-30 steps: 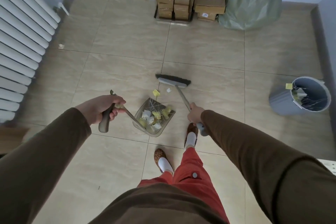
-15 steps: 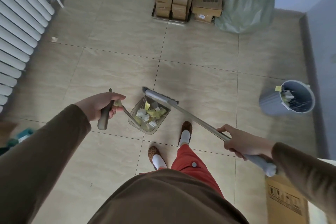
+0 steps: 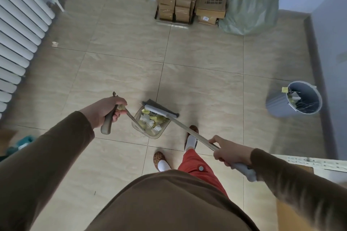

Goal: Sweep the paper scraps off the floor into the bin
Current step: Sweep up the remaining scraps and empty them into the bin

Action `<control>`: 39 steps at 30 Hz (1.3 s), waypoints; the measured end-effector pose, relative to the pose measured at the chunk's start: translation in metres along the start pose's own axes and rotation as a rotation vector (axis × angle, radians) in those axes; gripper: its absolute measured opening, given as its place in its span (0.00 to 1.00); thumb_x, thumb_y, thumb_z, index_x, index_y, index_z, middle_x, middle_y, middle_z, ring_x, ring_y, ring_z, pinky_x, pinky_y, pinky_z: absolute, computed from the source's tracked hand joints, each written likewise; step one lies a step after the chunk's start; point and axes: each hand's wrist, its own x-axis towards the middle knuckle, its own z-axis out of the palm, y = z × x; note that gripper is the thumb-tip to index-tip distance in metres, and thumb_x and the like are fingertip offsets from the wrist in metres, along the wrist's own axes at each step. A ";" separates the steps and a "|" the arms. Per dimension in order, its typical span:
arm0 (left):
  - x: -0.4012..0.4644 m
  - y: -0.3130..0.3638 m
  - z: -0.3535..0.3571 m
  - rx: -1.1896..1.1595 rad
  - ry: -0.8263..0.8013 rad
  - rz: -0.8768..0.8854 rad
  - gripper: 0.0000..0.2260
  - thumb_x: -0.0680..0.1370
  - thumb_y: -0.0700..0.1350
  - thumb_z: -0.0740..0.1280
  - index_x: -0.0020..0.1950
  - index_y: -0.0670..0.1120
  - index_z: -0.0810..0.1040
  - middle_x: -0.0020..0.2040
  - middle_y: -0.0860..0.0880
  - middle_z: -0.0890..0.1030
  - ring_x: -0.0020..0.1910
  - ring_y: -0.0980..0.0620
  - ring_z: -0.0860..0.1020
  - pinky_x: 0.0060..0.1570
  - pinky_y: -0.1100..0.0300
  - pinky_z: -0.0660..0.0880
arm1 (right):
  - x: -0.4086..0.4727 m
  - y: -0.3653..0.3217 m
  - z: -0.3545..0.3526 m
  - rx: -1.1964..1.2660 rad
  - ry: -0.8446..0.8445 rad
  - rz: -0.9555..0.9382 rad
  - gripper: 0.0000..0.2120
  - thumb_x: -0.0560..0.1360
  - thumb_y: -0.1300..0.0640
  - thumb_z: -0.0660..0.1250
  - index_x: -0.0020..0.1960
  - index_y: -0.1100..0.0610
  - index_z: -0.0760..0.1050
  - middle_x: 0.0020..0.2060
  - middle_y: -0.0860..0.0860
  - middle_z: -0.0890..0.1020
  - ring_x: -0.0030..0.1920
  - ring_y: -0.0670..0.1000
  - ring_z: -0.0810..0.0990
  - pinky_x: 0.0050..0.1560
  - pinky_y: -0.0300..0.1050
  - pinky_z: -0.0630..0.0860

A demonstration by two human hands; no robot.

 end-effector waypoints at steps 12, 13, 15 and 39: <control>-0.011 0.019 0.009 0.025 -0.093 0.231 0.07 0.73 0.38 0.64 0.46 0.49 0.70 0.32 0.50 0.69 0.27 0.54 0.63 0.25 0.63 0.62 | -0.047 0.045 -0.010 0.440 0.134 -0.039 0.23 0.77 0.65 0.62 0.68 0.48 0.65 0.28 0.54 0.73 0.23 0.50 0.69 0.23 0.40 0.65; -0.011 0.024 0.013 0.020 -0.097 0.257 0.08 0.73 0.38 0.64 0.47 0.49 0.69 0.32 0.50 0.69 0.27 0.54 0.63 0.26 0.63 0.62 | -0.047 0.045 -0.010 0.510 0.154 -0.037 0.23 0.77 0.66 0.62 0.68 0.50 0.65 0.29 0.54 0.72 0.23 0.50 0.68 0.23 0.39 0.64; -0.013 0.034 0.023 0.009 -0.098 0.301 0.08 0.74 0.38 0.63 0.49 0.48 0.70 0.33 0.49 0.69 0.27 0.54 0.64 0.26 0.63 0.62 | -0.049 0.043 -0.012 0.638 0.193 -0.031 0.22 0.78 0.68 0.60 0.69 0.53 0.64 0.29 0.55 0.71 0.21 0.49 0.66 0.21 0.37 0.63; -0.140 0.160 0.277 0.278 -0.490 0.537 0.08 0.78 0.46 0.70 0.52 0.48 0.72 0.40 0.46 0.73 0.25 0.57 0.65 0.20 0.66 0.65 | -0.142 0.186 -0.041 1.975 0.169 0.002 0.12 0.78 0.63 0.59 0.36 0.58 0.68 0.23 0.51 0.70 0.16 0.46 0.71 0.16 0.35 0.72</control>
